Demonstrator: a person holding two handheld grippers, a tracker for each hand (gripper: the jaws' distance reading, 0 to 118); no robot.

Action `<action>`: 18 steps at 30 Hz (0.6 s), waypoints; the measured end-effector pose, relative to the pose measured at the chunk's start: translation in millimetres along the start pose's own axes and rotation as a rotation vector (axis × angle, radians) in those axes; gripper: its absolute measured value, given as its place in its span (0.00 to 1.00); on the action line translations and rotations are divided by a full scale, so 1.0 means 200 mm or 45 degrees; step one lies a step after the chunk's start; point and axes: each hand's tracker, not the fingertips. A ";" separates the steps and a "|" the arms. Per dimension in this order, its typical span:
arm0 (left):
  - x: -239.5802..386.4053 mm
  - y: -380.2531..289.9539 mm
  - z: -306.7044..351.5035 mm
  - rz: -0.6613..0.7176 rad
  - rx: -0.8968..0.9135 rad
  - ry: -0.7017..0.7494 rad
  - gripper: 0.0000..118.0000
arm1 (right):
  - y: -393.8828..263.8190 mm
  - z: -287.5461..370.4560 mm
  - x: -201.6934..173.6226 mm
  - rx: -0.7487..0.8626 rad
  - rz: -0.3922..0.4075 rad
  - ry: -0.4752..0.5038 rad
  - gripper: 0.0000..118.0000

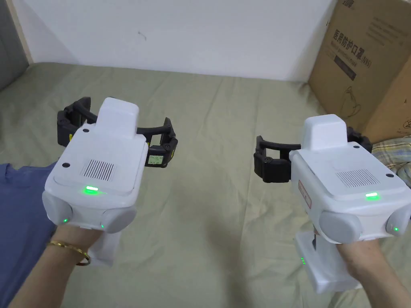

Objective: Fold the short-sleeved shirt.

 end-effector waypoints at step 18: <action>0.09 -0.19 0.11 0.161 -0.108 -0.031 1.00 | -0.23 0.07 -0.07 -0.095 -0.160 -0.027 0.99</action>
